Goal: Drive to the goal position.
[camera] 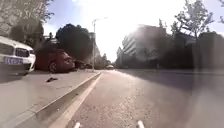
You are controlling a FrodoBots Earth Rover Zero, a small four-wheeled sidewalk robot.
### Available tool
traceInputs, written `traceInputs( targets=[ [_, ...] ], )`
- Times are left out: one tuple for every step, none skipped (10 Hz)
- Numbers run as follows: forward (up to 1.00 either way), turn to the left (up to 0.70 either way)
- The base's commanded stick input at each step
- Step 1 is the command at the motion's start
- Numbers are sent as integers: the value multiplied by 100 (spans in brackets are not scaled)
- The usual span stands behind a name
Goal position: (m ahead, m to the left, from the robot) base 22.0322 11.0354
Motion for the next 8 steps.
traceInputs(
  targets=[
    [70,14],
    [70,3],
    [70,0],
    [70,0],
    [70,0],
    [70,0],
    [70,0],
    [70,0]
  ],
)
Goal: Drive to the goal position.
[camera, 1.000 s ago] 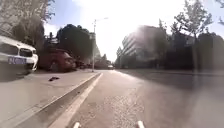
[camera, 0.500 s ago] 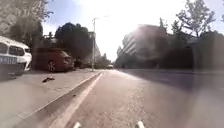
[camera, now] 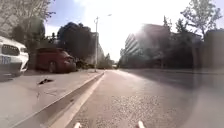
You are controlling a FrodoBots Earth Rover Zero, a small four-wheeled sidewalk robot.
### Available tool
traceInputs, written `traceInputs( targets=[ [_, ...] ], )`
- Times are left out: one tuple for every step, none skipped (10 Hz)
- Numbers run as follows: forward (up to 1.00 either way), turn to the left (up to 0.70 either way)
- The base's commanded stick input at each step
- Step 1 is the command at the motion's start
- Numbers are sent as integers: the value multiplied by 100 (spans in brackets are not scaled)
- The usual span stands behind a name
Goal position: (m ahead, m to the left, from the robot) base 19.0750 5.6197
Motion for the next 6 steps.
traceInputs(
  targets=[
    [70,0],
    [70,0],
    [45,0],
    [65,0],
    [70,0],
    [70,0]
  ],
)
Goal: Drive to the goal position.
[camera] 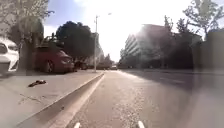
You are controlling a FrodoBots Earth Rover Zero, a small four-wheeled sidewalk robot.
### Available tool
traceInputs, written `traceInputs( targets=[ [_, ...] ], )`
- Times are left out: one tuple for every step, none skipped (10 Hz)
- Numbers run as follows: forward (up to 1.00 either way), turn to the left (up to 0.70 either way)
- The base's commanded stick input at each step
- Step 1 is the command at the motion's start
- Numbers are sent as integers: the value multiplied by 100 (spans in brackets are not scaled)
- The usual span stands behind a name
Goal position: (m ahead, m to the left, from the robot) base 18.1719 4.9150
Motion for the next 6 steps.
traceInputs(
  targets=[
    [70,0],
    [70,0],
    [70,0],
    [70,0],
    [70,0],
    [70,0]
  ],
)
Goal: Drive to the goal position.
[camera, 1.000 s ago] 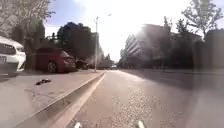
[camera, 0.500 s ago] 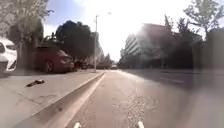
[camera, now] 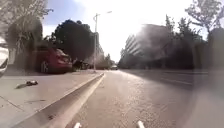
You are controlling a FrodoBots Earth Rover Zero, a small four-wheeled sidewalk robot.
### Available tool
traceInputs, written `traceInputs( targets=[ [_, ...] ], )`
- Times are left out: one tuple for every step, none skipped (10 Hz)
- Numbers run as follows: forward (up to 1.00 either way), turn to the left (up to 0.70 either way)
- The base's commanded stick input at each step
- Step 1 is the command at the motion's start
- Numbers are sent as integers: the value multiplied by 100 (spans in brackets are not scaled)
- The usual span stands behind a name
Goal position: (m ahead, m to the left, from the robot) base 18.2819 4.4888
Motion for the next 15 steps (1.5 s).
traceInputs(
  targets=[
    [70,0],
    [70,0],
    [70,0],
    [70,0],
    [70,0],
    [70,0],
    [70,0],
    [70,0],
    [70,0],
    [70,0],
    [70,0],
    [70,0],
    [70,0],
    [70,0],
    [70,0]
  ],
)
